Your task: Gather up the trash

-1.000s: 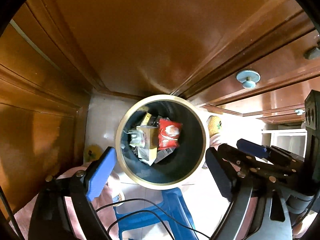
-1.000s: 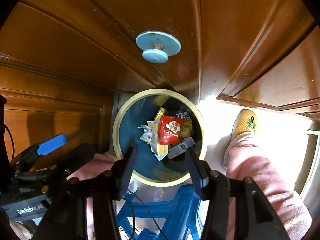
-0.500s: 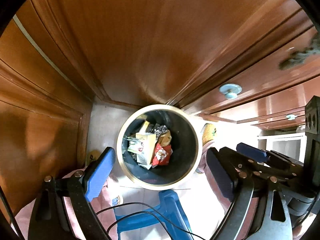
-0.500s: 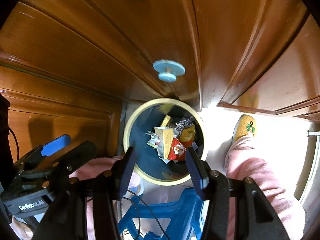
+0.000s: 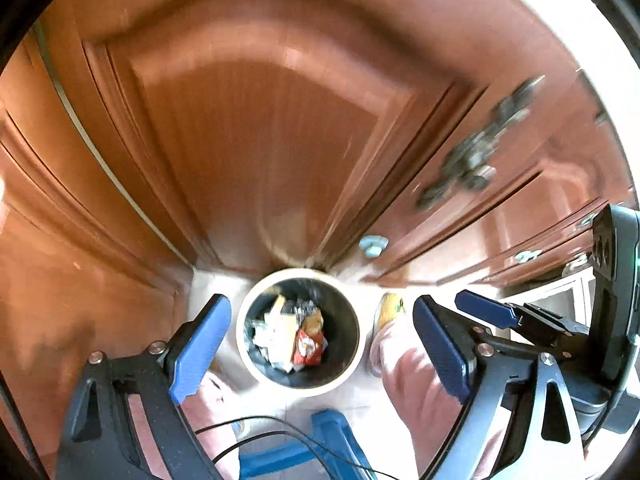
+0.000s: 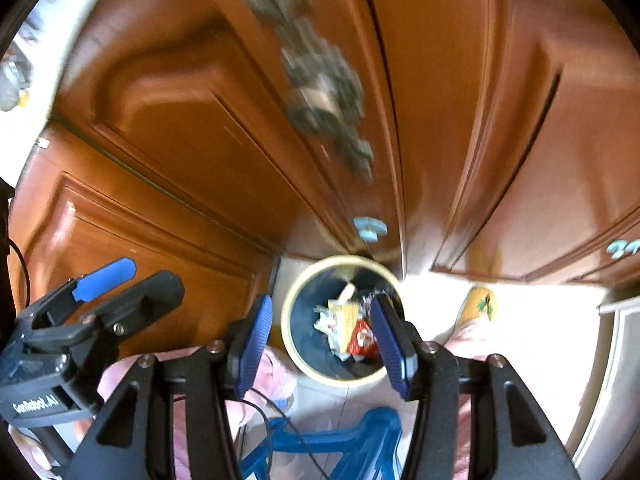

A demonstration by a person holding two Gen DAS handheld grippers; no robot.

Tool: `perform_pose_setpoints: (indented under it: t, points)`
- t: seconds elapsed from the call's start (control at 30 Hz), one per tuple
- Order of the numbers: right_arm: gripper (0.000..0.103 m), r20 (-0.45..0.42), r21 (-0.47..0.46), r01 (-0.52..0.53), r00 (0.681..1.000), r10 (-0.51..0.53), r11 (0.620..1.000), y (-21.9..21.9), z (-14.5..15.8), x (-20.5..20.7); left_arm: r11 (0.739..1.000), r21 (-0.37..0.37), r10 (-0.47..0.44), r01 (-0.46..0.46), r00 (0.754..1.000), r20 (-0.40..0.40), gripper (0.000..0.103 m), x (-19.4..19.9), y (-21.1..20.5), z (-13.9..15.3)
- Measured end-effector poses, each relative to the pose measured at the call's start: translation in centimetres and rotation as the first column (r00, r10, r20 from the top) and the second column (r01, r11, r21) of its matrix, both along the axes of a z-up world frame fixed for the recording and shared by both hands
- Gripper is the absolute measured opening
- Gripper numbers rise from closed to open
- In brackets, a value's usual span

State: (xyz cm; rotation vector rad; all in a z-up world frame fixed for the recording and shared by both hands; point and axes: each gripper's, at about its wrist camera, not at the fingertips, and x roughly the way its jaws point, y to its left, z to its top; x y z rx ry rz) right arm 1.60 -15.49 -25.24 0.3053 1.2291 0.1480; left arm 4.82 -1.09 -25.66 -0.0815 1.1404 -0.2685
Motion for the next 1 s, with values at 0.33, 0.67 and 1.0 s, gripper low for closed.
perform_pose_setpoints:
  t: [0.33, 0.67, 1.0]
  points:
    - [0.052, 0.22, -0.035, 0.025, 0.975, -0.017, 0.999, 0.1, 10.7, -1.0, 0.996, 0.065, 0.044, -0.058, 0.978, 0.205, 0.091, -2.1, -0.1, 11.0]
    - [0.052, 0.383, -0.085, 0.055, 0.923, -0.019, 0.995, 0.3, 21.4, -2.1, 0.988, 0.099, 0.075, -0.117, 0.933, 0.351, 0.091, -4.3, -0.2, 19.9]
    - [0.053, 0.513, -0.105, 0.076, 0.858, -0.011, 0.992, 1.3, 29.4, -3.4, 0.975, 0.085, 0.147, -0.207, 0.88, 0.451, 0.091, -5.7, 0.9, 27.7]
